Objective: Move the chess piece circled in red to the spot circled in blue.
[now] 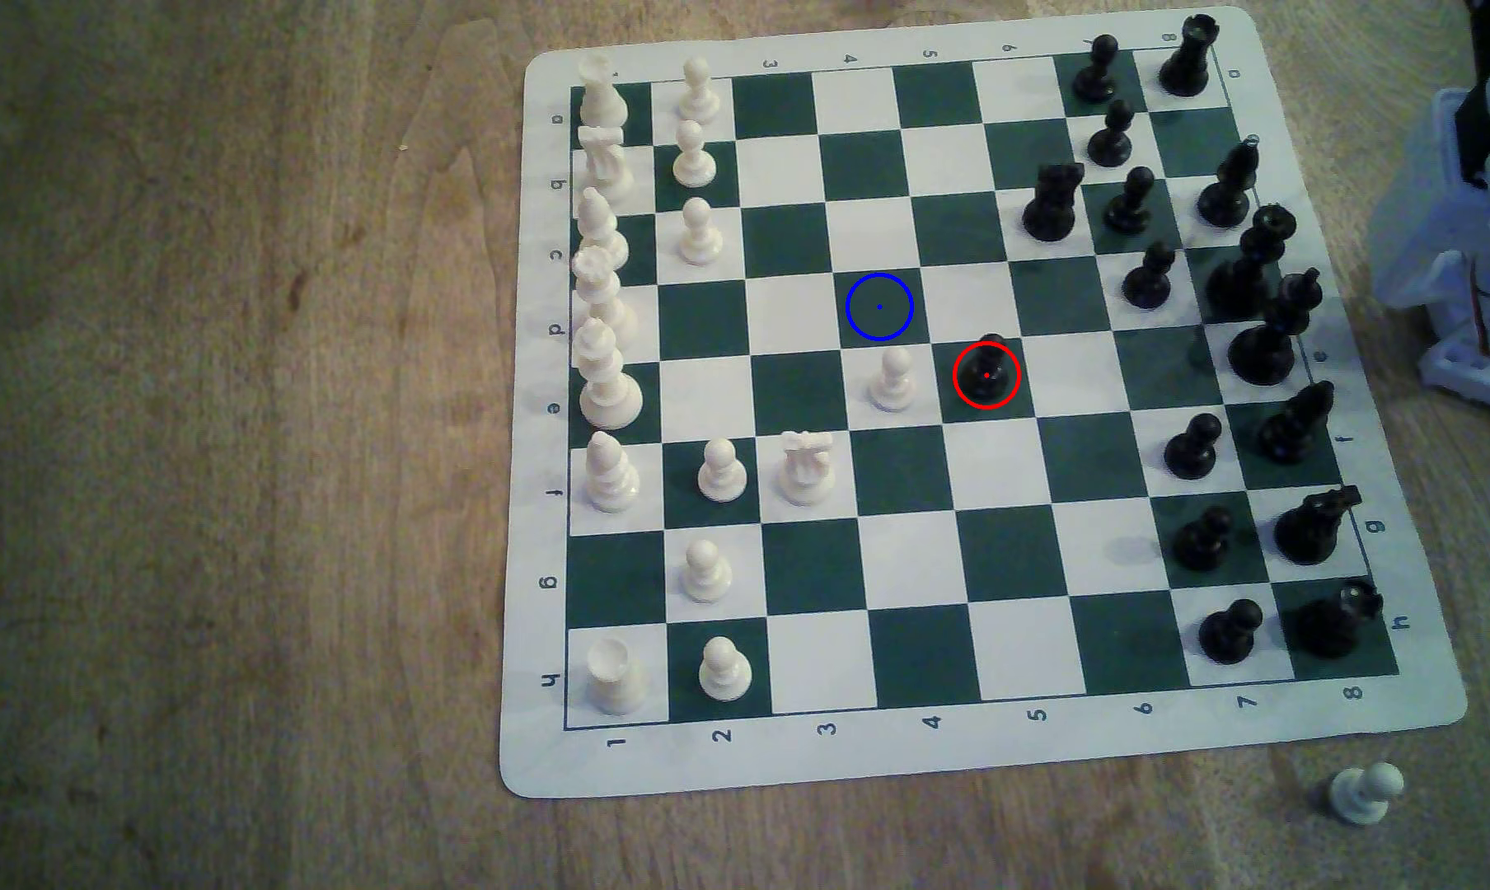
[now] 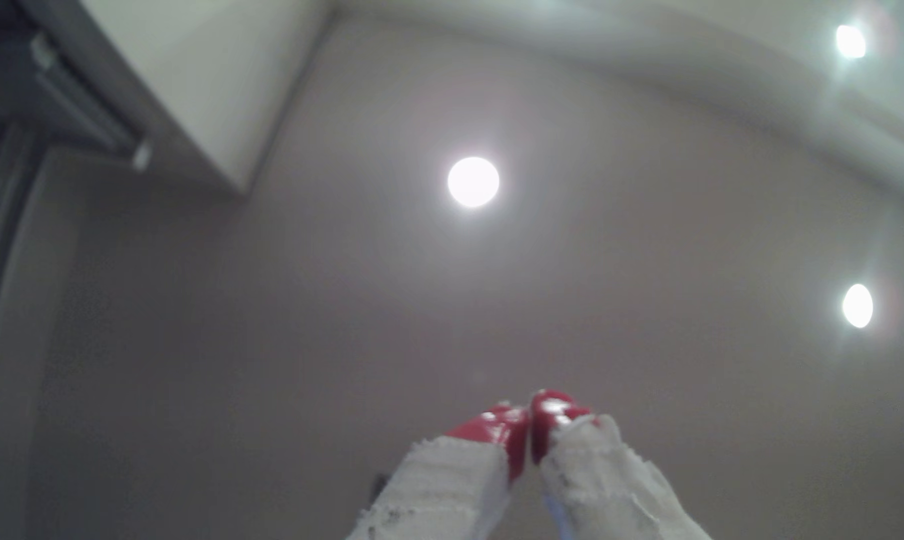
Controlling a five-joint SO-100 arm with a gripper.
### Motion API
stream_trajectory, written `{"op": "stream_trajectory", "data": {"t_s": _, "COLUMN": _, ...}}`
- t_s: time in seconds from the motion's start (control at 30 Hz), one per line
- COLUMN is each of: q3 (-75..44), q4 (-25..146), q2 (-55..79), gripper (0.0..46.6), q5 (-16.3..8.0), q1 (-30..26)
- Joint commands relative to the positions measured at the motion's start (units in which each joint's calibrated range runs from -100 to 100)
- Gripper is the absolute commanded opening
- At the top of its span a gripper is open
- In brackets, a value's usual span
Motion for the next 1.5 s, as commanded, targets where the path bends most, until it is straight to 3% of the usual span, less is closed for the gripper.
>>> {"op": "stream_trajectory", "data": {"t_s": 0.0, "q3": 0.8, "q4": -0.1, "q2": -0.2, "gripper": 0.2, "q5": 0.3, "q1": 0.2}}
{"op": "stream_trajectory", "data": {"t_s": 1.23, "q3": 0.8, "q4": -0.1, "q2": -0.2, "gripper": 0.2, "q5": 0.0, "q1": 0.0}}
{"op": "stream_trajectory", "data": {"t_s": 1.3, "q3": 0.8, "q4": 3.9, "q2": -0.2, "gripper": 0.2, "q5": -0.1, "q1": -5.3}}
{"op": "stream_trajectory", "data": {"t_s": 1.47, "q3": 0.9, "q4": 17.9, "q2": -0.2, "gripper": 0.6, "q5": -0.2, "q1": -5.4}}
